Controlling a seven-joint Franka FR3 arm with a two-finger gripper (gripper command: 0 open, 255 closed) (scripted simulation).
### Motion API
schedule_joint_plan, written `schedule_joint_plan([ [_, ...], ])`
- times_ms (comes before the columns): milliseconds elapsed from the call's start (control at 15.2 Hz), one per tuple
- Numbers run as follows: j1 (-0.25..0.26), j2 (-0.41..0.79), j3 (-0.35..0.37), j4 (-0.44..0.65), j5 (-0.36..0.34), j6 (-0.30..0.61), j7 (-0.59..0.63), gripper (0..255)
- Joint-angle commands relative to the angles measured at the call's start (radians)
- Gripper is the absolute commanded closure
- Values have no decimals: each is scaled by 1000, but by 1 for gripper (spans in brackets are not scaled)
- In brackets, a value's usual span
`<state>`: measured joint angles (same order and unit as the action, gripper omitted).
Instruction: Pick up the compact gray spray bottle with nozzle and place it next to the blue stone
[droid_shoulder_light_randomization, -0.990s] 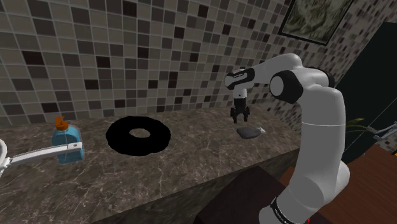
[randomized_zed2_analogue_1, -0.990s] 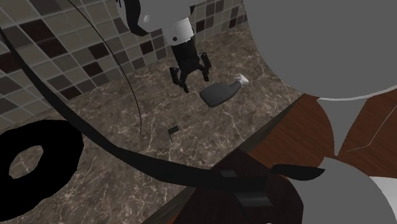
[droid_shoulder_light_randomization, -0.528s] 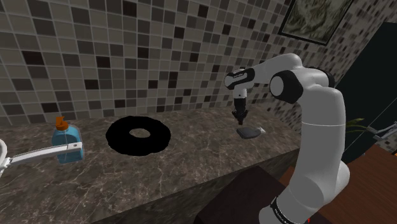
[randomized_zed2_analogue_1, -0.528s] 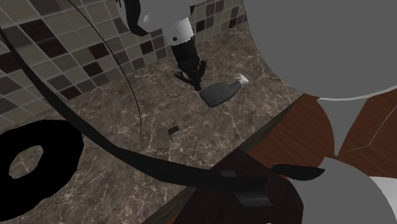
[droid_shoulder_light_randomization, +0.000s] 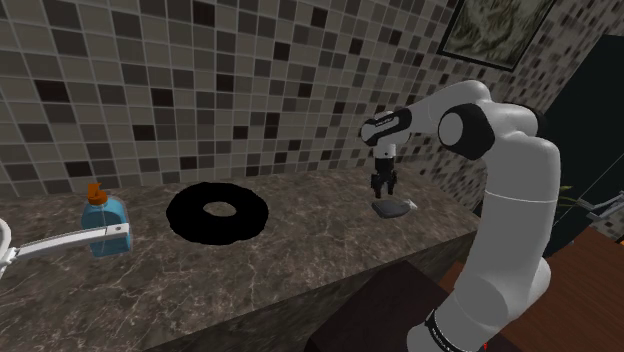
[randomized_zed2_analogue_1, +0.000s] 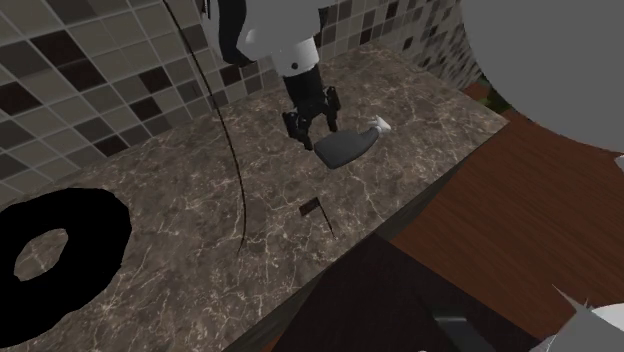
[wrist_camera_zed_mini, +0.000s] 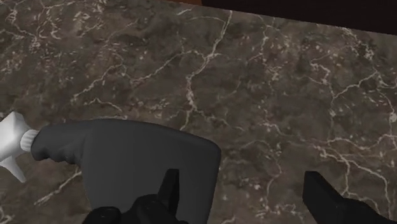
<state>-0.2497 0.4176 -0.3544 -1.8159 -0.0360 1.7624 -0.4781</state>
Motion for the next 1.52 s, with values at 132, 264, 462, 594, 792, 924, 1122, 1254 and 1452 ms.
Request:
schedule_joint_plan([
  [132,-74,-128,2,-204,-60,237,-375,0],
  [264,-129,-156,4,-269,-56,348,-588,0],
  [462,-229,-147,20,-307,6,487,-950,0],
  [594,-309,-112,49,-293,82,551,-1213,0],
  [792,-419,-49,109,-238,183,585,-1520,0],
  [924,-422,-31,114,-243,190,608,-1524,0],
  [1122,-426,-3,121,-248,201,640,-1532,0],
  [1254,-430,22,127,-251,211,668,-1538,0],
  [1452,-430,22,127,-251,211,668,-1538,0],
])
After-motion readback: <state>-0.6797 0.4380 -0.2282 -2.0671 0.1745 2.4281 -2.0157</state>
